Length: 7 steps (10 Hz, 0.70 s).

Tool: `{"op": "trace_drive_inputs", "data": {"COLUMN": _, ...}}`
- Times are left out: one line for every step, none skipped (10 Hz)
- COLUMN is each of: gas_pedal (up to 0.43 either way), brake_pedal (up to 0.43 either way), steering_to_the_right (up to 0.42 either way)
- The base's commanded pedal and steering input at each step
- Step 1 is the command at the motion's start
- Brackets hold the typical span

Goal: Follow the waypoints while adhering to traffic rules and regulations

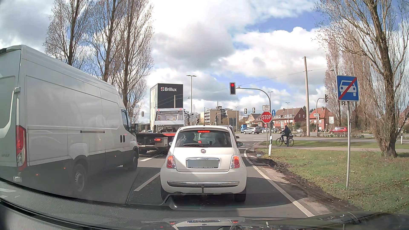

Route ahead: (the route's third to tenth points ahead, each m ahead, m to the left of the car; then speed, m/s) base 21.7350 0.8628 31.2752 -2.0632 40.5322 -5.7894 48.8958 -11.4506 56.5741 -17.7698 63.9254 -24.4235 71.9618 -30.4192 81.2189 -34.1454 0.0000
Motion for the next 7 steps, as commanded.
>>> {"op": "trace_drive_inputs", "data": {"gas_pedal": 0.000, "brake_pedal": 0.287, "steering_to_the_right": 0.001}}
{"op": "trace_drive_inputs", "data": {"gas_pedal": 0.000, "brake_pedal": 0.287, "steering_to_the_right": 0.001}}
{"op": "trace_drive_inputs", "data": {"gas_pedal": 0.000, "brake_pedal": 0.287, "steering_to_the_right": 0.001}}
{"op": "trace_drive_inputs", "data": {"gas_pedal": 0.000, "brake_pedal": 0.287, "steering_to_the_right": 0.001}}
{"op": "trace_drive_inputs", "data": {"gas_pedal": 0.000, "brake_pedal": 0.287, "steering_to_the_right": 0.001}}
{"op": "trace_drive_inputs", "data": {"gas_pedal": 0.000, "brake_pedal": 0.287, "steering_to_the_right": 0.001}}
{"op": "trace_drive_inputs", "data": {"gas_pedal": 0.000, "brake_pedal": 0.287, "steering_to_the_right": 0.001}}
